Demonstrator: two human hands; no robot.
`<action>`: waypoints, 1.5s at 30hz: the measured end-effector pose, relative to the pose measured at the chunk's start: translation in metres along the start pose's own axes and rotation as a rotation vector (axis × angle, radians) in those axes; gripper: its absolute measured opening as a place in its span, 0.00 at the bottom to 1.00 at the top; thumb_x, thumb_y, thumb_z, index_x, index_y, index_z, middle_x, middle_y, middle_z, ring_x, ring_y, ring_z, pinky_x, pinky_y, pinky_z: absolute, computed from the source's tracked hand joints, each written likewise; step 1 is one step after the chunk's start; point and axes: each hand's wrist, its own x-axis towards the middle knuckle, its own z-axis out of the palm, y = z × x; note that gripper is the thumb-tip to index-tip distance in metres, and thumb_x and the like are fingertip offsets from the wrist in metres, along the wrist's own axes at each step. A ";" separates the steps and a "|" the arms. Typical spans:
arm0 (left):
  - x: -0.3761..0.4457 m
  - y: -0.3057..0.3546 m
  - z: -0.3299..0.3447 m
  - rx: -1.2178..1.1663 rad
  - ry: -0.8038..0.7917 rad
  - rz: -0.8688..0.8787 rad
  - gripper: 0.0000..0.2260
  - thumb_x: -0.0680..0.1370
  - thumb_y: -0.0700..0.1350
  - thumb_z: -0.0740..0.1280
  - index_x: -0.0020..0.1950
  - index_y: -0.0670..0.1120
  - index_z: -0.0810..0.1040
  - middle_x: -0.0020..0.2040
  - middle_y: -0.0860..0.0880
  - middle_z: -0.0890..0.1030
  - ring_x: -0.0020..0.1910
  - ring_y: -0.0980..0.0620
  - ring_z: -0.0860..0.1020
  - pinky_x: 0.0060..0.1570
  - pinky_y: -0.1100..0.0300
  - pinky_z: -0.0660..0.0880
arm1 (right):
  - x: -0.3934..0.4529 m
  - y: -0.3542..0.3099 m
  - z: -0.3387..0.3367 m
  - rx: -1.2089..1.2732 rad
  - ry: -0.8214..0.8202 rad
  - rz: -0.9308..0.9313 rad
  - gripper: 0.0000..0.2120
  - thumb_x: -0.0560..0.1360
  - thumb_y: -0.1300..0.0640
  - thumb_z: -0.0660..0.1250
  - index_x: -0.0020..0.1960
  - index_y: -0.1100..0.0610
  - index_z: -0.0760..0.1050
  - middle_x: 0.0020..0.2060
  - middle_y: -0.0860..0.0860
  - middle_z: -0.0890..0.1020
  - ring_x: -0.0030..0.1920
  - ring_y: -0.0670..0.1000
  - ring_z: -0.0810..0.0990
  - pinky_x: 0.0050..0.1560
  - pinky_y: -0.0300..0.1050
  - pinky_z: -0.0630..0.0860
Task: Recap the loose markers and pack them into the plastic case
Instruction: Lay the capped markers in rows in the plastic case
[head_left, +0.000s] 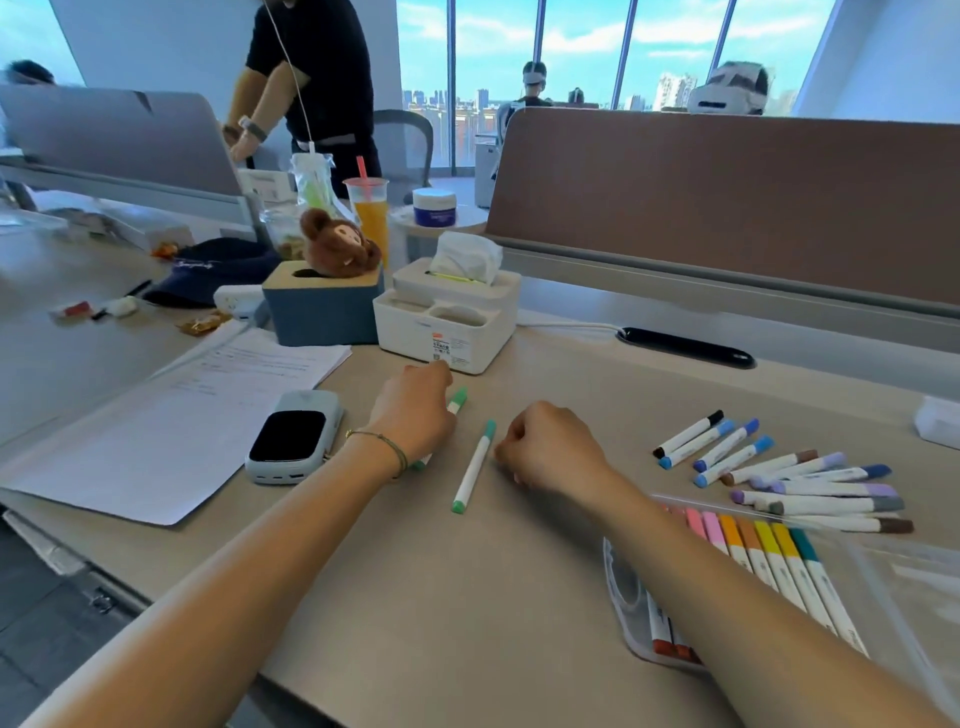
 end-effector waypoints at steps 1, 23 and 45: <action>-0.003 -0.001 -0.003 -0.061 0.019 -0.008 0.21 0.76 0.44 0.71 0.68 0.50 0.73 0.56 0.47 0.79 0.52 0.48 0.77 0.48 0.57 0.75 | 0.002 -0.004 0.003 -0.024 0.011 0.014 0.14 0.73 0.45 0.69 0.40 0.56 0.79 0.38 0.52 0.83 0.42 0.56 0.82 0.45 0.48 0.81; -0.090 0.087 -0.001 -0.572 0.021 0.158 0.32 0.76 0.41 0.69 0.78 0.56 0.62 0.42 0.51 0.83 0.39 0.56 0.82 0.48 0.62 0.78 | -0.076 0.046 -0.081 0.345 -0.035 0.050 0.10 0.74 0.56 0.69 0.39 0.62 0.83 0.30 0.55 0.85 0.31 0.53 0.85 0.36 0.43 0.83; -0.105 0.231 0.077 -0.762 -0.470 0.310 0.19 0.79 0.38 0.68 0.68 0.50 0.71 0.43 0.48 0.85 0.33 0.54 0.85 0.27 0.67 0.75 | -0.175 0.211 -0.146 0.699 0.017 0.283 0.08 0.81 0.58 0.68 0.50 0.60 0.84 0.40 0.57 0.88 0.36 0.52 0.83 0.41 0.43 0.82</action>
